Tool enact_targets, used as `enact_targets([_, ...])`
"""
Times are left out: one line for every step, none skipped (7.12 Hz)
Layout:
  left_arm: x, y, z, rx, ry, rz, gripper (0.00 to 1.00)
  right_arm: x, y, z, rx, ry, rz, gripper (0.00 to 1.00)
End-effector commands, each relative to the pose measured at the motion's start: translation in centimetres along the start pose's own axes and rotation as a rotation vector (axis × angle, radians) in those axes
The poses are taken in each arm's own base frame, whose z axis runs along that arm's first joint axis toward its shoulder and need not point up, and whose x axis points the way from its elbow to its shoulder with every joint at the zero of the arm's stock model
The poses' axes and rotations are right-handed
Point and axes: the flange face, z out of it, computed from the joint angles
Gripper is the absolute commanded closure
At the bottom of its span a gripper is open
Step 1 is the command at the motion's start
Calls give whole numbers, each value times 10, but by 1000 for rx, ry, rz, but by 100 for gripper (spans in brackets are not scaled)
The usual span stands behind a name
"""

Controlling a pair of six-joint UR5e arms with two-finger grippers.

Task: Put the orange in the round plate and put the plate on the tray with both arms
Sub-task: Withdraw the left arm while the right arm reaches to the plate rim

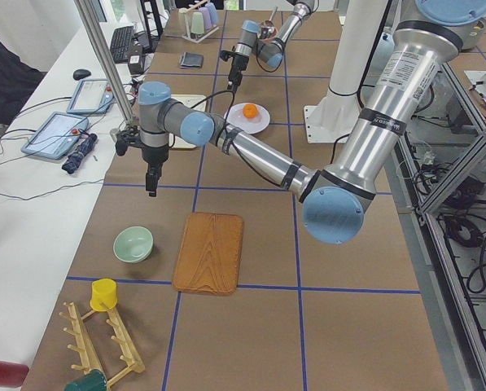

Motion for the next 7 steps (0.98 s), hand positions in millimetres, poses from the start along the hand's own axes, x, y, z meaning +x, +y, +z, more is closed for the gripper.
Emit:
enact_targets([-12,1,9,-13,-11,-17,1,5,7,7,-7,-49,42,0])
enact_targets([-13,1,12,-17,-14,-20,1,14,14,15,-13,-33,46,0])
enact_targets([-15,-1,16,-23,-17,-23,1,16,20,19,-15,-28,48,0])
enact_targets([-15,-1,16,-23,-17,-23,1,22,22,23,-19,-15,51,0])
enact_targets([-14,-2,15,-23,-17,-23,1,25,24,25,-22,-10,52,0])
enact_targets([-15,-2,16,-25,-18,-24,1,29,29,29,-30,-1,55,0])
enact_targets([-15,-2,17,-27,-19,-25,1,32,34,32,-38,4,57,0])
